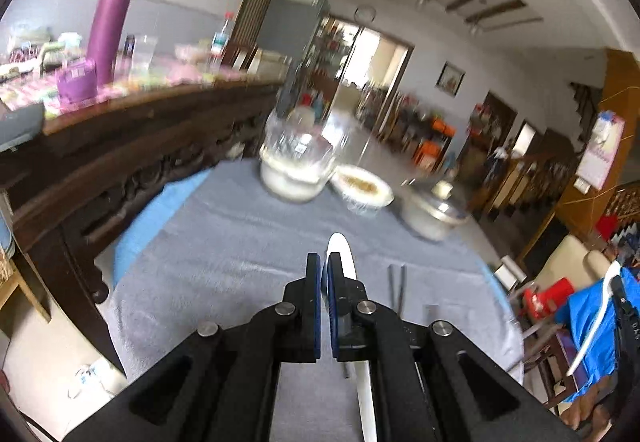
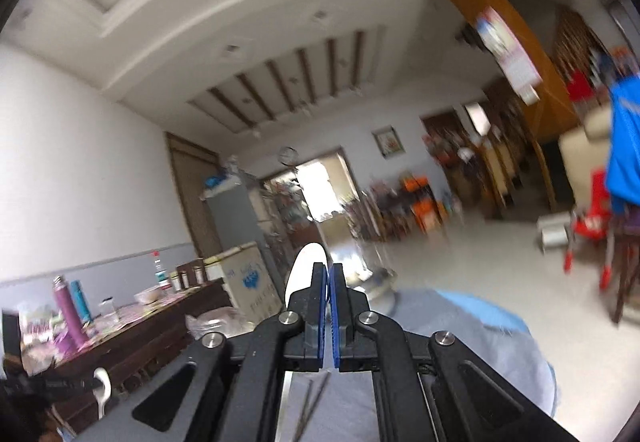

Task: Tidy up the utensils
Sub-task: 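Carry both spoons to the dark cup and release them inside with both tools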

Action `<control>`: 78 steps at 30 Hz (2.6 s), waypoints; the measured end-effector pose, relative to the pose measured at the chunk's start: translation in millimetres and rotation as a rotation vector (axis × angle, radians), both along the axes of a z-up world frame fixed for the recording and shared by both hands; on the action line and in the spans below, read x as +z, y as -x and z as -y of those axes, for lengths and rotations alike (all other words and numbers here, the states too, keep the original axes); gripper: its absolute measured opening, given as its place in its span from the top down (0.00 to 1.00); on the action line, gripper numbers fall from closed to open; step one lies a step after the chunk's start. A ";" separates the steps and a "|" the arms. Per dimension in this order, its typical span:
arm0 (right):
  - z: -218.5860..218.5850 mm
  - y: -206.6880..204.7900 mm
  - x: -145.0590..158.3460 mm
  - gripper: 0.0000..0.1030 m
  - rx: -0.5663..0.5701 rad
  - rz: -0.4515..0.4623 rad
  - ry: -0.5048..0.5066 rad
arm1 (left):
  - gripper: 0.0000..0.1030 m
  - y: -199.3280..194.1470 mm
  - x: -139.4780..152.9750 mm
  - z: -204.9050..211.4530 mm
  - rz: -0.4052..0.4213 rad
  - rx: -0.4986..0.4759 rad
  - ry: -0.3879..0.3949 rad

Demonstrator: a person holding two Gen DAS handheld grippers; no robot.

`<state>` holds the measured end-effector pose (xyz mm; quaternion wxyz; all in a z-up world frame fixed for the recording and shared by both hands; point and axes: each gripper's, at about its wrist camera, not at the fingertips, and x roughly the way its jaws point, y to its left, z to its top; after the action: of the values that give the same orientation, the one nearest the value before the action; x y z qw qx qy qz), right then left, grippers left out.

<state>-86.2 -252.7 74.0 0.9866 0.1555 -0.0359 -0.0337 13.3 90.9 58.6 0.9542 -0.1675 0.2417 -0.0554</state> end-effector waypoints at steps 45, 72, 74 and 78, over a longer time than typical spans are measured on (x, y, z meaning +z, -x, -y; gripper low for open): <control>-97.6 -23.8 -88.0 0.97 0.201 -0.143 0.261 | 0.97 34.5 -55.9 113.3 0.244 -0.124 -0.206; -111.0 8.4 -95.7 0.97 0.264 -0.210 0.322 | 0.97 58.1 -62.1 100.8 0.230 -0.162 -0.215; -110.0 8.8 -94.3 0.97 0.267 -0.213 0.319 | 0.97 58.9 -61.9 100.7 0.228 -0.166 -0.223; -109.3 10.1 -91.7 0.96 0.273 -0.217 0.324 | 0.94 61.8 -60.4 98.7 0.219 -0.181 -0.227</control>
<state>-96.3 -143.4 -17.7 0.9922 -0.0057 0.0869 0.0897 -48.5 -7.8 -1.9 0.9787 -0.0291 0.1552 -0.1313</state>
